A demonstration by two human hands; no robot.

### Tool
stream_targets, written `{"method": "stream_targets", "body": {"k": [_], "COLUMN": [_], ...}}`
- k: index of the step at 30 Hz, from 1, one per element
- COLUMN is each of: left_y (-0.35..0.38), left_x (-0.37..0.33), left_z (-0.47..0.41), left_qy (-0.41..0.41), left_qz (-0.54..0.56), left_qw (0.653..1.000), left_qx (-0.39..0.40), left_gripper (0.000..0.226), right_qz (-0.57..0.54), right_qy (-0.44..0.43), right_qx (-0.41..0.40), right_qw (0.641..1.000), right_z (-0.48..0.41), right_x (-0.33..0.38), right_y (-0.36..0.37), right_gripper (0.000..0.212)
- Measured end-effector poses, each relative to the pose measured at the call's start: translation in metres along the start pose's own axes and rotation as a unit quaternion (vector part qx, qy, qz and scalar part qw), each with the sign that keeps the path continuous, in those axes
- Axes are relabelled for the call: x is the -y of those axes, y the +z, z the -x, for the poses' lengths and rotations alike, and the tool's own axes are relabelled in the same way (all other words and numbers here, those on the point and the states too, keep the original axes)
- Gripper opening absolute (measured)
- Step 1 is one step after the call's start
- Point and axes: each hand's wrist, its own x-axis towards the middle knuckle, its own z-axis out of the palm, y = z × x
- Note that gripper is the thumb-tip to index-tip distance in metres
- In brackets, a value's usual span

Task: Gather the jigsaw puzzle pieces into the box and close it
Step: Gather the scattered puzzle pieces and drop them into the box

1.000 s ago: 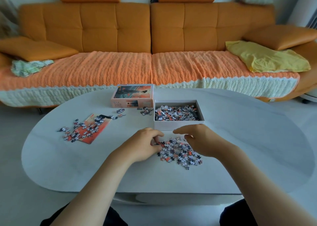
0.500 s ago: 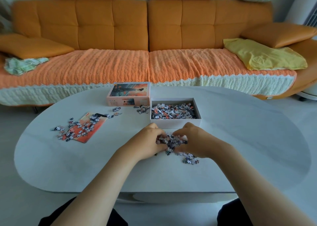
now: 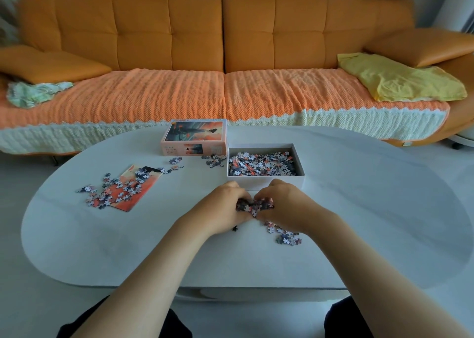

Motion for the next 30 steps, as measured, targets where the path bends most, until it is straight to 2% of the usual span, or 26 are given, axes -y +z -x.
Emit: {"method": "stream_targets", "body": {"k": [4, 10, 15, 18, 22, 26, 28, 30], "left_y": [-0.001, -0.007, -0.015, -0.025, -0.033, -0.030, -0.025, -0.018], "left_x": [0.002, 0.003, 0.002, -0.001, -0.005, -0.003, 0.001, 0.007], "left_z": [-0.002, -0.005, -0.012, -0.021, -0.037, -0.053, -0.059, -0.062], "left_qy": [0.008, -0.012, -0.011, -0.001, 0.020, 0.018, 0.018, 0.026], "left_qz": [0.019, 0.075, 0.110, 0.134, 0.152, 0.138, 0.109, 0.030], "left_qw": [0.999, 0.997, 0.993, 0.988, 0.977, 0.972, 0.974, 0.978], "left_qx": [-0.028, -0.029, -0.051, -0.082, -0.148, -0.189, -0.198, -0.206], "left_gripper": [0.022, 0.020, 0.016, 0.015, 0.015, 0.014, 0.018, 0.025], "right_qz": [-0.036, -0.108, -0.113, -0.144, -0.173, -0.139, -0.105, -0.081], "right_qy": [0.000, 0.027, 0.027, 0.022, 0.013, -0.008, -0.015, -0.022], "right_qx": [-0.020, -0.027, -0.043, -0.086, -0.181, -0.266, -0.256, -0.219], "right_qw": [0.999, 0.993, 0.992, 0.986, 0.968, 0.954, 0.961, 0.972], "right_z": [-0.002, -0.006, -0.011, -0.015, -0.028, -0.045, -0.050, -0.052], "right_x": [0.001, -0.002, -0.002, -0.003, -0.006, -0.009, -0.011, -0.015], "right_y": [0.000, -0.002, -0.012, -0.026, -0.036, -0.032, -0.027, -0.021], "right_gripper": [0.032, 0.023, 0.017, 0.016, 0.018, 0.019, 0.022, 0.027]}}
